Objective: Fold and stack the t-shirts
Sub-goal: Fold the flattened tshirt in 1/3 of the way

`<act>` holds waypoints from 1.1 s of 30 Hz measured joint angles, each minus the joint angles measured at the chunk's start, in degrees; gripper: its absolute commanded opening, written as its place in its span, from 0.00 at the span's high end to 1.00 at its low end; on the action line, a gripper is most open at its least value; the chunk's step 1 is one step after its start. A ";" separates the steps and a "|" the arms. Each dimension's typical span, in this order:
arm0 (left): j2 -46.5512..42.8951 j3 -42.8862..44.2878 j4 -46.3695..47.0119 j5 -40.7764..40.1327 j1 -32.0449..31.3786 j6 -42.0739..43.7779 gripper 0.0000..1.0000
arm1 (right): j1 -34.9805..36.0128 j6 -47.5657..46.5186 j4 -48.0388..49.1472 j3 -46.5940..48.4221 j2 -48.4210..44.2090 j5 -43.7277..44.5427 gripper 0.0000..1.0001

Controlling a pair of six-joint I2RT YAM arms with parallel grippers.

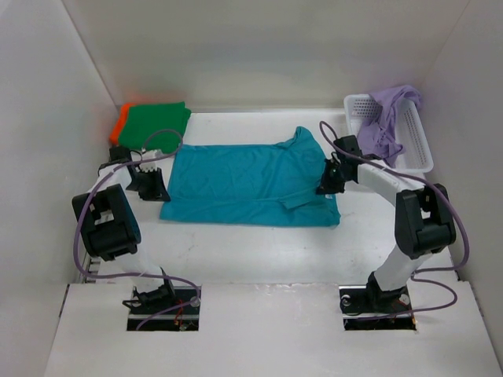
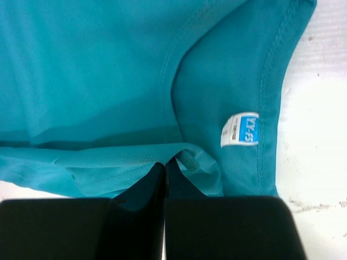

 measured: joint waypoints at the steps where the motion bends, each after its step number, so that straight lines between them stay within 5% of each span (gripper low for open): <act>1: 0.35 -0.02 0.24 -0.13 0.11 -0.22 0.94 | -0.02 -0.09 0.09 0.44 0.66 0.00 0.99; 8: 1.42 -0.09 0.92 -2.32 0.26 -0.76 0.68 | -0.04 -0.52 0.46 2.32 3.67 0.26 0.62; 14: 1.42 -0.07 -0.26 -6.29 2.60 -0.48 0.57 | -0.02 -0.26 1.01 2.73 0.35 3.30 0.47; 21: 1.42 -1.22 -3.50 -9.35 2.36 0.26 0.55 | -0.09 4.00 0.31 -10.03 -17.16 8.59 0.39; 28: 1.66 -1.97 -3.65 -9.60 -0.90 0.31 0.57 | -0.09 9.27 -0.31 -21.66 -17.70 6.95 0.37; 31: 2.36 -1.49 -3.76 -9.62 -1.05 0.17 0.67 | -0.37 11.04 1.09 -22.32 -16.37 5.79 0.43; 33: 2.91 -1.16 -3.65 -9.60 -1.05 -0.13 0.82 | -0.50 11.76 2.43 -22.32 -15.89 5.18 0.60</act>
